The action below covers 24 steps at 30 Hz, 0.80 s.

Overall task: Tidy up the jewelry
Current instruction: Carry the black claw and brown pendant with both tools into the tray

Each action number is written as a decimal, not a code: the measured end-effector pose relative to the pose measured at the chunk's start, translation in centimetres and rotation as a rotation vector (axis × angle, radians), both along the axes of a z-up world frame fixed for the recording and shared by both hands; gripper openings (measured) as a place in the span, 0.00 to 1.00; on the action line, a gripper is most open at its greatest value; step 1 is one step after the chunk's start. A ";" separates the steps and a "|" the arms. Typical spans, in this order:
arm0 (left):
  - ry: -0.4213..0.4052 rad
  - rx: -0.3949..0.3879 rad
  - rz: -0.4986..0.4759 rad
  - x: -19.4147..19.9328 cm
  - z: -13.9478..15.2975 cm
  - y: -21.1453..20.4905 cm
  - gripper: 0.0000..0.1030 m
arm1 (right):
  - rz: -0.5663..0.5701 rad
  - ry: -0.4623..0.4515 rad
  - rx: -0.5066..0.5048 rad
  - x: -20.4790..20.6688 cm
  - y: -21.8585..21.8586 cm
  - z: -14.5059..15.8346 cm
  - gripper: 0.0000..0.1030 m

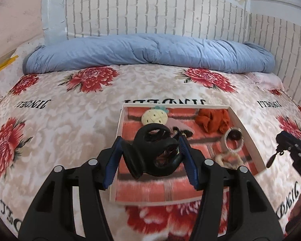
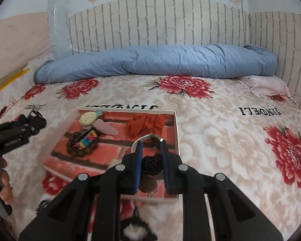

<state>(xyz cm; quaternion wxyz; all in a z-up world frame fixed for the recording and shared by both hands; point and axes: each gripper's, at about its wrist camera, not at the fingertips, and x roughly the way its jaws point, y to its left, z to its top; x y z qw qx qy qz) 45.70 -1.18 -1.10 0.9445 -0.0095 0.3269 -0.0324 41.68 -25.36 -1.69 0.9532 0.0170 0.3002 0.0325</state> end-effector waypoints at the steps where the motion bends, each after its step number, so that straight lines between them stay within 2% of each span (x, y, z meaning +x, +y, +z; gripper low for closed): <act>1: 0.005 -0.010 -0.001 0.6 -0.7 0.1 0.54 | -0.001 0.001 0.004 0.6 -0.1 -0.6 0.18; 3: 0.025 -0.019 -0.009 1.3 -2.2 0.2 0.54 | -0.004 0.006 -0.001 1.3 -0.2 -1.6 0.18; 5: 0.066 0.009 -0.024 2.2 -3.7 -0.1 0.54 | 0.002 0.026 -0.007 2.2 -0.3 -2.7 0.18; 7: 0.071 0.027 -0.029 2.6 -4.5 -0.1 0.54 | 0.007 0.042 -0.014 2.8 -0.4 -3.5 0.18; 11: 0.095 0.006 -0.034 3.0 -5.4 0.4 0.54 | 0.006 0.047 -0.012 3.0 -0.7 -4.1 0.18; 15: 0.109 0.016 -0.029 3.4 -6.4 0.4 0.54 | 0.008 0.029 -0.010 2.9 -0.7 -4.2 0.18; 24: 0.161 0.012 -0.036 4.3 -8.3 0.6 0.55 | -0.001 0.061 -0.029 3.6 -0.7 -5.6 0.18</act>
